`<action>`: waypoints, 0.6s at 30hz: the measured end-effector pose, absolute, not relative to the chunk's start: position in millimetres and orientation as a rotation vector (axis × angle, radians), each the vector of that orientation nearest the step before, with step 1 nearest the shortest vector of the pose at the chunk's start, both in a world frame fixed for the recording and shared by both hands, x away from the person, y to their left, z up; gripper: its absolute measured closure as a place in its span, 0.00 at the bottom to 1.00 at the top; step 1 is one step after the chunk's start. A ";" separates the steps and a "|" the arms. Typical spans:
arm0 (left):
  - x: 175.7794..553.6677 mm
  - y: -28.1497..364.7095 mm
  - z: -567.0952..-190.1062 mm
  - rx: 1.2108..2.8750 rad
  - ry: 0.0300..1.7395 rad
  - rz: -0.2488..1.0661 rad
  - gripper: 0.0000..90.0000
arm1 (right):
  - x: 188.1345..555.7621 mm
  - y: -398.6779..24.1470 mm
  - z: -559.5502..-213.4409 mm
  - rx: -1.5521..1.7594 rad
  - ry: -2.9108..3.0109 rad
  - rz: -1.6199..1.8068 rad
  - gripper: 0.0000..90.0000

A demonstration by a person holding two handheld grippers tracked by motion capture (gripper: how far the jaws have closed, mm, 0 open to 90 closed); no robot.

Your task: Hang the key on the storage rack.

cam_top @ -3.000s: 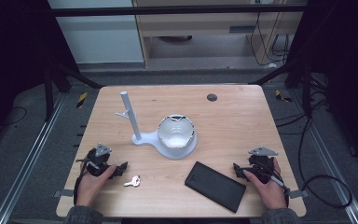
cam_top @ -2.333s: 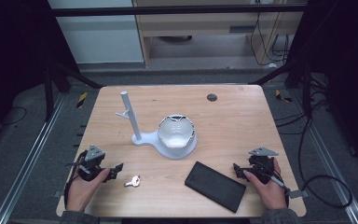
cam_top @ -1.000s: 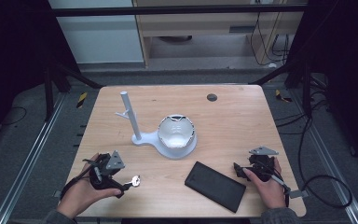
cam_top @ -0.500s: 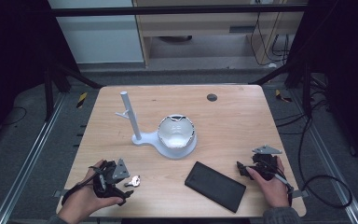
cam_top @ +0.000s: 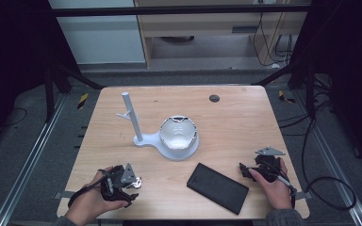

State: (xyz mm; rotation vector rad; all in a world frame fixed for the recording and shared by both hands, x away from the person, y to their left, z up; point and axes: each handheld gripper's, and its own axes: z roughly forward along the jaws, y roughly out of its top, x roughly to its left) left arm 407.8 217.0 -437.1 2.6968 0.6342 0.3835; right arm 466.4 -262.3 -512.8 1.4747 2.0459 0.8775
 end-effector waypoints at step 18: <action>411.4 216.8 -450.3 2.733 0.647 0.384 0.56 | 466.1 -262.0 -512.8 1.478 2.042 0.878 0.02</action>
